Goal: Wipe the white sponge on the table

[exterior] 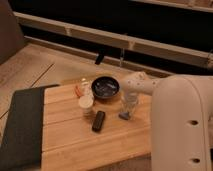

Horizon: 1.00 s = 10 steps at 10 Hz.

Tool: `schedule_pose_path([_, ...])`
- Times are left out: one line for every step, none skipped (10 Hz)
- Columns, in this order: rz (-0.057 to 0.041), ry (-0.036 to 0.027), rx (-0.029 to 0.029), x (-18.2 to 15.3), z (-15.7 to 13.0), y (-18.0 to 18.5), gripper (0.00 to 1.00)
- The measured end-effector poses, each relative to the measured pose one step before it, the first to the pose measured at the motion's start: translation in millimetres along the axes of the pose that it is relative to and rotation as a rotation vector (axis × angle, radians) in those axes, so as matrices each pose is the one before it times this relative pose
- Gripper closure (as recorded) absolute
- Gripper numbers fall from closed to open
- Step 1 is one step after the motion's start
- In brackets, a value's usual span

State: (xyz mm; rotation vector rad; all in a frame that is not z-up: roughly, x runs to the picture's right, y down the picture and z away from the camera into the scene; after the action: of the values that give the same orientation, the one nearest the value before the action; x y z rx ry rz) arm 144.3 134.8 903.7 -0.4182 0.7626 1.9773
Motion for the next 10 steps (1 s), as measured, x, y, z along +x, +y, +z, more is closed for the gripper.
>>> schedule_pose_path([-0.00995,0.00105,-0.00936,-5.22,1.01,7.79,1.0])
schedule_pose_path([-0.01064,-0.001,-0.00886,-3.36,0.05,7.2,1.0])
schedule_pose_path([-0.00505,0.00392,-0.01494,0.3,-0.89,8.09,1.0])
schedule_pose_path([-0.00521,0.01223,-0.03314,8.97,-2.61,13.27,1.0])
schedule_pose_path([-0.00461,0.00901,-0.02164,9.22,-1.58,8.82,1.0])
schedule_pose_path([-0.009,0.01039,-0.01605,13.47,-0.12,8.47,1.0])
schedule_pose_path([-0.00331,0.00673,-0.00369,8.87,0.16,2.02,1.0])
schedule_pose_path([-0.00495,0.0042,-0.00037,8.26,-0.48,1.24,1.0])
schedule_pose_path([-0.00393,0.00136,-0.00012,6.61,-0.6,0.53,1.0])
schedule_pose_path([0.0,-0.00295,0.00201,4.59,-1.46,-1.71,1.0])
